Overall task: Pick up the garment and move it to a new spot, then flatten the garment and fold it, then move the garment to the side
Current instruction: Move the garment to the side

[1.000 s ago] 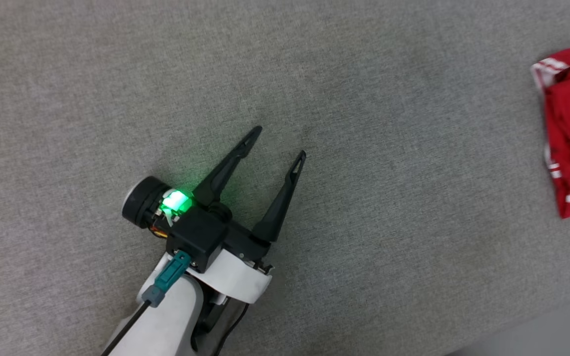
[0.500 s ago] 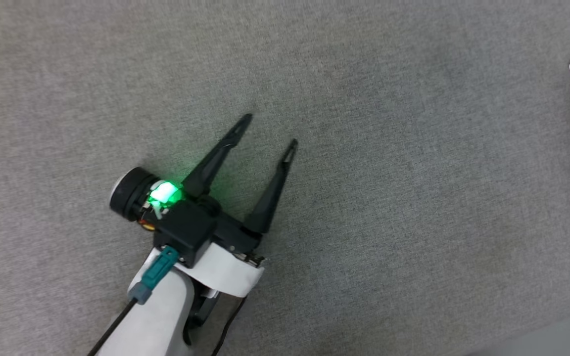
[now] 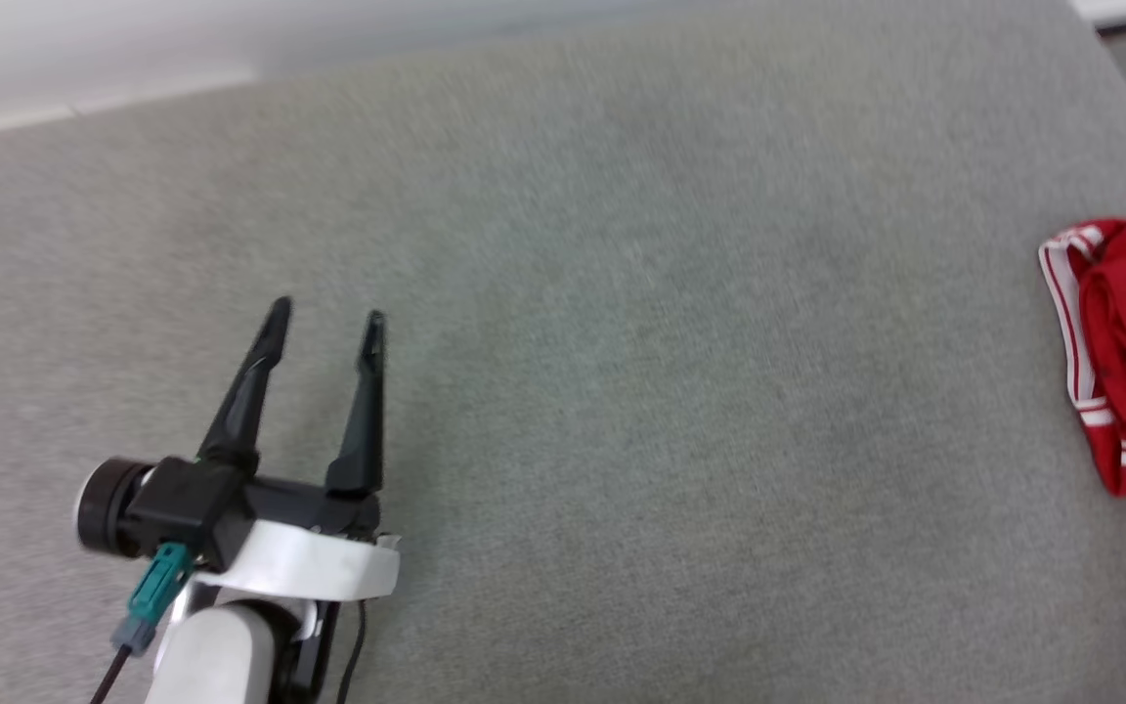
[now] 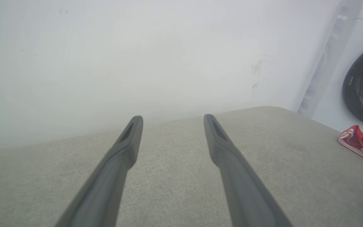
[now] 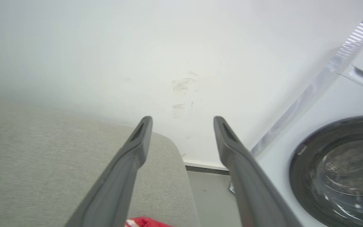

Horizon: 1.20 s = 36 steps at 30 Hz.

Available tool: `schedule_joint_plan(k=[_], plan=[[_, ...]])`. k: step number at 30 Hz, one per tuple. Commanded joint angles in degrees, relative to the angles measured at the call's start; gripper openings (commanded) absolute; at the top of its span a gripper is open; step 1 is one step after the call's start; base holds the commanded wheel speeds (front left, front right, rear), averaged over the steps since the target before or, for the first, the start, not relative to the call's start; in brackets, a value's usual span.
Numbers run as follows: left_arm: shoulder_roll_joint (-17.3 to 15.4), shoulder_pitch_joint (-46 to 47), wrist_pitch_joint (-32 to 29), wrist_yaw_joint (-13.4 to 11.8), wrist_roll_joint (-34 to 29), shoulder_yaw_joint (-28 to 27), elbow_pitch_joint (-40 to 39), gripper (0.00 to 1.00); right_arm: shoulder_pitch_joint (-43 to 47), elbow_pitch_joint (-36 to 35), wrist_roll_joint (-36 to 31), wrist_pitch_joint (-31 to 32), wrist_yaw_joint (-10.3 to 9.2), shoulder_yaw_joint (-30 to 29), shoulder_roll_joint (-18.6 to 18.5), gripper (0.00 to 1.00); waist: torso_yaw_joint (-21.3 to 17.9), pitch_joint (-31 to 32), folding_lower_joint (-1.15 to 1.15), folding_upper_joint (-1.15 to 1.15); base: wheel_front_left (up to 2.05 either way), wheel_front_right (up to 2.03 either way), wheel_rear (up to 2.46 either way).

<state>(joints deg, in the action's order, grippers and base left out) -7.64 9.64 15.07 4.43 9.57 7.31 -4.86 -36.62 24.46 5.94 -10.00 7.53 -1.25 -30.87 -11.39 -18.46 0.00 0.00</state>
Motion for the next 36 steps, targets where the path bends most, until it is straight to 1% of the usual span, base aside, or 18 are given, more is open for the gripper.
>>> schedule_joint_plan(k=[1,3,7,11,13,20,24,26,36], plan=[[0.28,-0.92,0.13,-0.33,-0.29,-0.51,-0.12,1.00,2.18,-1.45,0.96,-0.36,-0.07,-0.62,1.22,1.00,2.67,4.61,0.00,0.00,0.00,0.00,0.00],[0.36,-2.48,0.12,-0.48,-0.51,-1.87,0.05,1.00,5.81,-5.58,2.31,-0.76,-0.07,-1.59,4.10,1.00,3.66,6.53,0.00,0.00,0.00,0.00,0.00],[0.53,-5.55,0.14,-0.51,0.07,-3.84,1.11,1.00,13.48,-12.94,4.67,-0.99,-0.07,-1.64,10.21,1.00,4.96,9.74,0.00,0.00,0.00,0.00,0.00],[1.14,-8.01,0.13,-0.60,-0.20,-4.58,1.91,1.00,20.79,-17.95,6.77,-1.76,-0.07,-1.65,15.67,1.00,6.60,11.82,0.00,0.00,0.00,0.00,0.00],[1.54,-8.86,0.13,-0.67,-0.49,-4.59,2.36,1.00,24.15,-19.20,8.72,-2.22,-0.07,-1.53,17.99,1.00,7.33,12.68,0.00,0.00,0.00,0.00,0.00],[2.58,-11.55,0.13,-0.41,-0.85,-4.63,4.41,1.00,31.89,-19.89,9.93,-3.80,-0.07,0.95,21.88,1.00,8.95,14.89,0.00,0.00,0.00,0.00,0.00],[3.12,-12.85,0.13,-0.01,-0.71,-4.92,6.07,1.00,33.99,-19.29,9.21,-4.34,-0.07,1.23,23.90,1.00,9.40,15.51,0.00,0.00,0.00,0.00,0.00],[3.41,-12.73,0.13,-0.30,-0.44,-5.49,6.12,1.00,34.64,-18.89,8.81,-4.52,-0.07,1.18,24.71,1.00,9.50,15.54,0.00,0.00,0.00,0.00,0.00],[4.34,-13.00,0.13,-1.13,-1.35,-6.63,6.76,1.00,35.49,-18.80,7.69,-4.88,-0.07,0.64,26.08,1.00,9.84,15.40,0.00,0.00,0.00,0.00,0.00]])
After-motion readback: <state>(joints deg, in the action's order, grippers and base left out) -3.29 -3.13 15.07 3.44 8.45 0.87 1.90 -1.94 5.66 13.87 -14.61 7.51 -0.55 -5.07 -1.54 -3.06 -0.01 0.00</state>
